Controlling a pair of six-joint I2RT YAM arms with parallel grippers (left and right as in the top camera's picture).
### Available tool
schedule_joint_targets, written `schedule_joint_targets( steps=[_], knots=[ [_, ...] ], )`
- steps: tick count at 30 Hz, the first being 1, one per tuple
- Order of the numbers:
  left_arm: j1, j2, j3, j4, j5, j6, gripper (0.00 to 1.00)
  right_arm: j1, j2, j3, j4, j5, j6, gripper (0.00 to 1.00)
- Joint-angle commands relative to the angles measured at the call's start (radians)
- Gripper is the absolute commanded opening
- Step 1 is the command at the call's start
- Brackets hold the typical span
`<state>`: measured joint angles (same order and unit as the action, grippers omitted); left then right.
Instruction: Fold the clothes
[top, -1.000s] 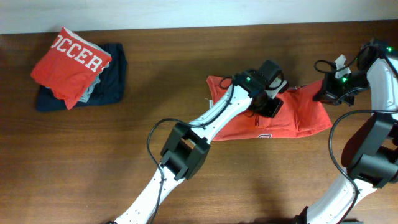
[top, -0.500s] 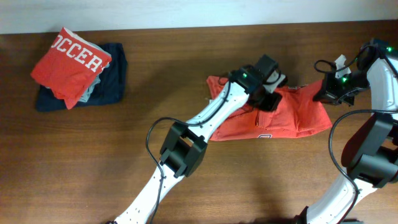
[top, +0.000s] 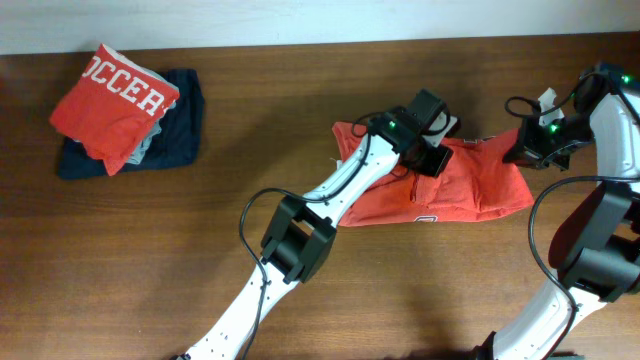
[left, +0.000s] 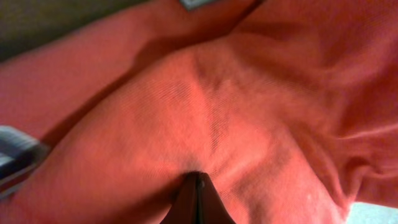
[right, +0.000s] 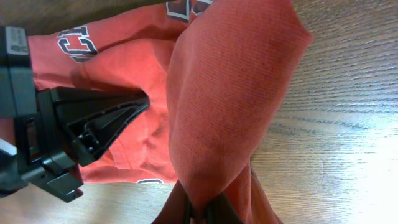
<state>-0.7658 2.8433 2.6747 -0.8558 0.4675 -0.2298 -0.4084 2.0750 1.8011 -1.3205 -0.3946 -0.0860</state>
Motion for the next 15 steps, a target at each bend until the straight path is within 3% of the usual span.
schedule_joint_targets(
  steps=[1,10,15],
  knots=[
    [0.014,0.058,0.01,-0.016,-0.02,-0.009,0.01,0.011,-0.008,0.023,-0.003,-0.02,-0.003,0.04],
    [0.072,0.036,0.164,0.0,-0.014,-0.098,0.01,0.011,-0.008,0.023,-0.003,-0.02,-0.003,0.04],
    [0.077,0.039,0.153,0.018,-0.024,-0.124,0.01,0.011,-0.008,0.023,-0.004,-0.02,-0.003,0.04]
  ],
)
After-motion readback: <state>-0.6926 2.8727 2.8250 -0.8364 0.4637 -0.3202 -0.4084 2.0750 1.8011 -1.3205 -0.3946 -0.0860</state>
